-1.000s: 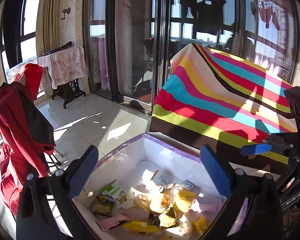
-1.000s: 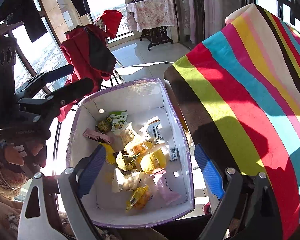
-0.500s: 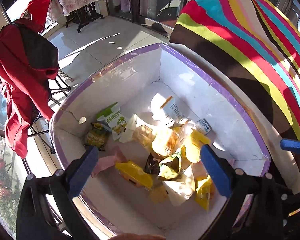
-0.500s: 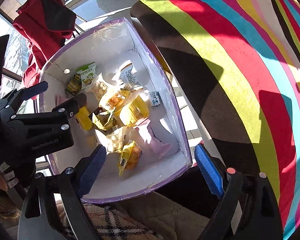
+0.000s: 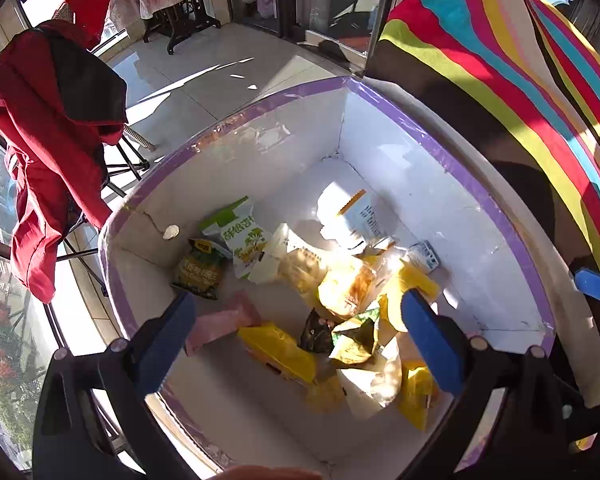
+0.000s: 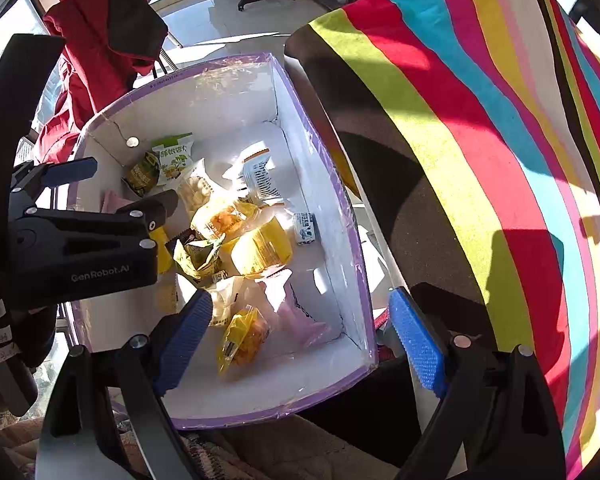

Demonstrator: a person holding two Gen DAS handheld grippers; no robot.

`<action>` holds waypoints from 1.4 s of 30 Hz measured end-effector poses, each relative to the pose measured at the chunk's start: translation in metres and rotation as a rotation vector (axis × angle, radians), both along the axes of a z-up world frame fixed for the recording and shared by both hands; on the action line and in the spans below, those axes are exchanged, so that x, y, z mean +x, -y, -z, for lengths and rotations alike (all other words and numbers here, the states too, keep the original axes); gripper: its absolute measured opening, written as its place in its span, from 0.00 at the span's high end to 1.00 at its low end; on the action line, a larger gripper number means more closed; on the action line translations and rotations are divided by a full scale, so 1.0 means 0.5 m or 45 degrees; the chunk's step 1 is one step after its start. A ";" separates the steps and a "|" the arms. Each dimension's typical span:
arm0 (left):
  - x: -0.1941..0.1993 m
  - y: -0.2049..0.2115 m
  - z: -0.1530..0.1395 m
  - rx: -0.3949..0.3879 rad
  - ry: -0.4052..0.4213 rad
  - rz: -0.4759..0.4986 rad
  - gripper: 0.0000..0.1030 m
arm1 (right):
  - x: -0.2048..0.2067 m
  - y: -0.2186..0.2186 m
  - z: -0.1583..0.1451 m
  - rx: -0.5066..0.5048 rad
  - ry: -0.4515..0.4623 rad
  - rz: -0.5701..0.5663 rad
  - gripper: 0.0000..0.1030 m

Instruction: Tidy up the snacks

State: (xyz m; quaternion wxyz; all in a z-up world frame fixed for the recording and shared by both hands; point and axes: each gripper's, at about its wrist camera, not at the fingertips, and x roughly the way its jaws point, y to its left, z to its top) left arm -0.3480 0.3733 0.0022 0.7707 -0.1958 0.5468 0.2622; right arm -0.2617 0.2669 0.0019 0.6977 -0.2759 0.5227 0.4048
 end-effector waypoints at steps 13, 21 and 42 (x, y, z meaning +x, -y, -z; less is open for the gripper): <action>-0.003 0.009 -0.002 0.009 0.038 0.013 0.01 | -0.006 -0.003 0.010 -0.005 -0.014 0.009 0.15; -0.002 0.006 0.004 -0.003 0.032 0.008 0.01 | -0.009 -0.004 0.016 -0.012 -0.029 0.004 0.15; 0.000 0.006 0.011 -0.021 0.028 0.005 0.01 | -0.006 -0.002 0.023 -0.014 -0.063 0.023 0.15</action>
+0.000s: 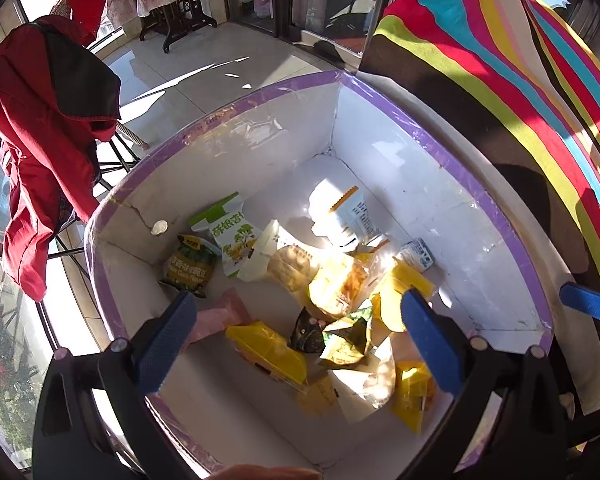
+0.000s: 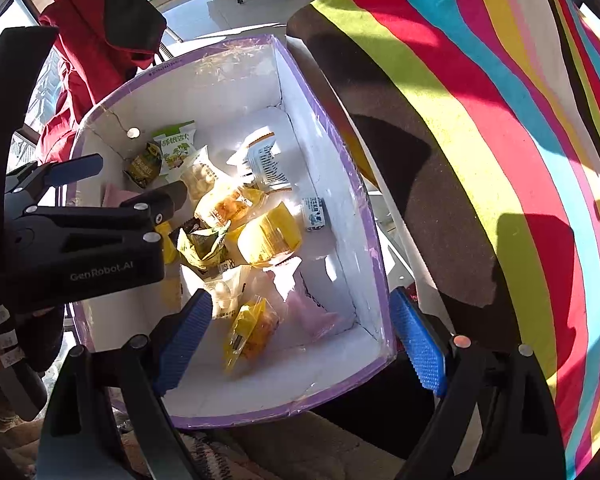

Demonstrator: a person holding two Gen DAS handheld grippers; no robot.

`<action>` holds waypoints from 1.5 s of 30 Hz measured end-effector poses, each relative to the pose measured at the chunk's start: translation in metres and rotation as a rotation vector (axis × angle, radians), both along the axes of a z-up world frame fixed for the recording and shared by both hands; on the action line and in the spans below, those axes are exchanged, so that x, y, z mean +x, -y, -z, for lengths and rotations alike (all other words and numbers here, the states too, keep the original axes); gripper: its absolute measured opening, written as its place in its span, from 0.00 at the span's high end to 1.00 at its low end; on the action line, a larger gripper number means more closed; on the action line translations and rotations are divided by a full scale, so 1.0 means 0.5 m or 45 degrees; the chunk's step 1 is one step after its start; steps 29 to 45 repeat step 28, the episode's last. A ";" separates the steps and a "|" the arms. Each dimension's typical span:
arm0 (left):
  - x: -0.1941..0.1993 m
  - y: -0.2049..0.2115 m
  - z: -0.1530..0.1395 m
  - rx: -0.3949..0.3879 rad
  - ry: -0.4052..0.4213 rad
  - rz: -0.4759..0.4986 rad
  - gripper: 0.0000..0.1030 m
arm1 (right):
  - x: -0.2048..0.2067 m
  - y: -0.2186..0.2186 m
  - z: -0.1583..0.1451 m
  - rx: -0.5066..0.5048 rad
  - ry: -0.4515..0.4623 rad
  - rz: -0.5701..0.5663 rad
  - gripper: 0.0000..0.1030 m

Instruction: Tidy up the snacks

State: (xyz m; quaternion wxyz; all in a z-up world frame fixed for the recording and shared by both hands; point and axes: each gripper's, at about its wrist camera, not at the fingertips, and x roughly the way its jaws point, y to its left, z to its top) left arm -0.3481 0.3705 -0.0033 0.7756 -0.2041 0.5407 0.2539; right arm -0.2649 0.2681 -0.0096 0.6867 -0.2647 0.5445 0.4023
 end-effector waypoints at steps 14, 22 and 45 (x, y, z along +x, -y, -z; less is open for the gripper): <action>-0.001 -0.008 0.007 -0.021 0.001 -0.013 0.01 | 0.001 0.000 0.001 0.001 -0.003 0.002 0.15; -0.002 -0.011 0.004 0.006 0.002 -0.023 0.01 | -0.002 0.000 0.002 0.002 -0.006 0.003 0.15; -0.001 -0.012 0.007 -0.006 0.004 -0.019 0.01 | -0.007 0.002 0.003 0.003 -0.006 -0.003 0.15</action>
